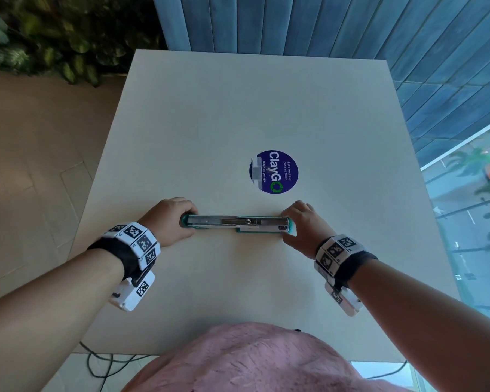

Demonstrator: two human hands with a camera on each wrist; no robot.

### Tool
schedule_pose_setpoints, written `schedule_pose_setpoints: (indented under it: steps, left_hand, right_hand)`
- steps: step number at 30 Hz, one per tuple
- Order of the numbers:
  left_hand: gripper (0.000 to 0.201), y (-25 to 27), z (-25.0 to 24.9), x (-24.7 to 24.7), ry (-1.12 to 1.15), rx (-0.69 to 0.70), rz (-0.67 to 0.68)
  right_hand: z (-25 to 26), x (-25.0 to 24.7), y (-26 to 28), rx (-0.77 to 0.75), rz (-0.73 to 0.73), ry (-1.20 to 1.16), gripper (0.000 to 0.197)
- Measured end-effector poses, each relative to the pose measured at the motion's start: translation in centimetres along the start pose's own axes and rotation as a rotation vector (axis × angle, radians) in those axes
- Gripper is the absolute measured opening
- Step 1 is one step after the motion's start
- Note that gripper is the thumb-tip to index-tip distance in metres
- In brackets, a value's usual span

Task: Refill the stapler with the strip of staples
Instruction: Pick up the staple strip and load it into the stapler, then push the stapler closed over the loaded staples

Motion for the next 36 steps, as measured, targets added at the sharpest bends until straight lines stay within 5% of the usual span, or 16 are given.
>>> schedule_pose_setpoints:
  steps: [7, 14, 20, 36]
  left_hand:
    - [0.029, 0.6, -1.6, -2.3, 0.203, -0.009, -0.124]
    - [0.029, -0.9, -9.0, -1.9, 0.341, 0.186, -0.078]
    - [0.030, -2.8, -13.3, 2.5, 0.189, 0.360, 0.022]
    - [0.029, -3.9, -13.8, 5.6, 0.054, 0.338, 0.104]
  right_hand:
    - [-0.3, 0.1, -0.5, 0.022, 0.057, 0.005, 0.038]
    - [-0.4, 0.1, -0.7, 0.022, 0.062, 0.001, 0.037]
    - [-0.5, 0.1, -0.9, 0.033, 0.053, -0.026, 0.028]
    - [-0.7, 0.1, -0.7, -0.017, 0.035, -0.042, 0.037]
Point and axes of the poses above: each hand's wrist, its own y-axis away from the middle knuckle, its own x-axis out of the palm, z = x × y, the point moved 4 cm from there along -y, towards the middle knuckle, and after that the axes turned 7 degrees about -z, right-handed, at the moved point
